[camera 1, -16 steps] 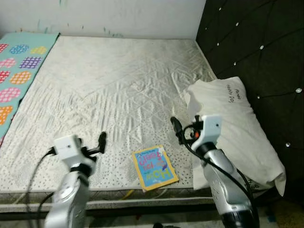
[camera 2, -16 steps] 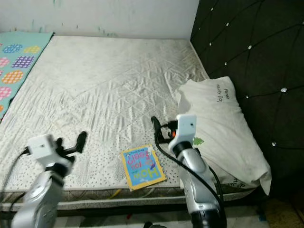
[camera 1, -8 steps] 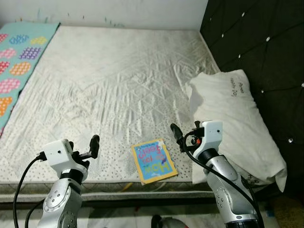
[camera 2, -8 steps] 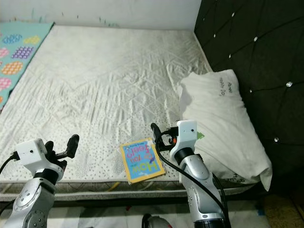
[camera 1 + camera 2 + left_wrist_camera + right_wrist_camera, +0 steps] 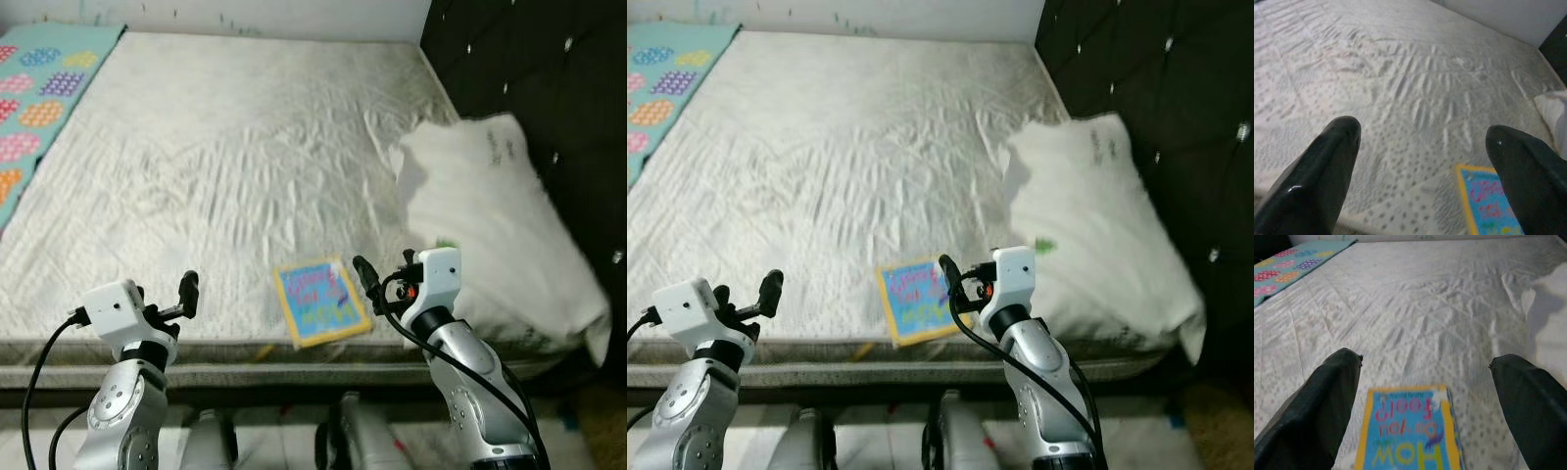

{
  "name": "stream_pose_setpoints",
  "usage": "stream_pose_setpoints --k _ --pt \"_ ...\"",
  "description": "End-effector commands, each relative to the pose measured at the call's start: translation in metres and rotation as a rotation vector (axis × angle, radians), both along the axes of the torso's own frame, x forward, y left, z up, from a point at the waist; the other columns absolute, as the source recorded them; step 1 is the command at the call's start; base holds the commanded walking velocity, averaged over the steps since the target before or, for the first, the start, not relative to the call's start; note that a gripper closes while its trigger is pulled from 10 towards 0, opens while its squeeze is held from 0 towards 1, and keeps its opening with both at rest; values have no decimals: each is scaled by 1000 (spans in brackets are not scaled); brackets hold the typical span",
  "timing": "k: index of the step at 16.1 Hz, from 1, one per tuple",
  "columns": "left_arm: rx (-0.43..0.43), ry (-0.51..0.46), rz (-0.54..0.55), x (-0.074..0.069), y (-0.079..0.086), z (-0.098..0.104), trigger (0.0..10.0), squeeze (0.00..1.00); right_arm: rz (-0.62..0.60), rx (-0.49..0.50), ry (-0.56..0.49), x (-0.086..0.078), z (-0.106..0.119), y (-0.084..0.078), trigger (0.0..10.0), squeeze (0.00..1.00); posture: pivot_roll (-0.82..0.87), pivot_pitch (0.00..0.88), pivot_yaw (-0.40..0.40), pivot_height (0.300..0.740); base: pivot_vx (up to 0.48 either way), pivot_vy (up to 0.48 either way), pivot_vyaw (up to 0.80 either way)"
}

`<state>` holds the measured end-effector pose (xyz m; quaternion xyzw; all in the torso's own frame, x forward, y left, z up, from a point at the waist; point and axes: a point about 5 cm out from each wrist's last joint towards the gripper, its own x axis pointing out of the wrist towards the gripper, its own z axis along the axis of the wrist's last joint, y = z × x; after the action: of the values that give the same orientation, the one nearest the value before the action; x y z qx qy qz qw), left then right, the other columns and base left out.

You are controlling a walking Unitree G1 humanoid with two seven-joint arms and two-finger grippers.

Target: Clean up the room

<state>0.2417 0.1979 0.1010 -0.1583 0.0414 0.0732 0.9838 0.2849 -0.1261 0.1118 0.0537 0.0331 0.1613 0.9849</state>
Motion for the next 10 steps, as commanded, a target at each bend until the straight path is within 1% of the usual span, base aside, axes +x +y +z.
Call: stream_pose_setpoints --k 1,3,4,8,10 --pt "11 7 9 1 1 0 10000 0 1 -3 14 -1 -2 -1 10000 0 -51 176 -43 571 0 0 0" --pt "22 4 23 2 2 1 10000 0 2 -3 12 -1 -2 0 10000 0 -52 173 -40 544 0 0 0" --pt "32 2 38 3 4 1 10000 0 1 -4 9 -1 -2 0 10000 0 -52 173 -40 540 0 0 0" --pt "42 10 95 3 12 1 10000 0 -8 -11 3 3 -1 -4 10000 0 -53 172 -39 540 0 0 0" --pt "38 6 87 4 11 1 10000 0 -12 -18 -2 5 0 -5 10000 0 -54 173 -40 540 0 0 0"
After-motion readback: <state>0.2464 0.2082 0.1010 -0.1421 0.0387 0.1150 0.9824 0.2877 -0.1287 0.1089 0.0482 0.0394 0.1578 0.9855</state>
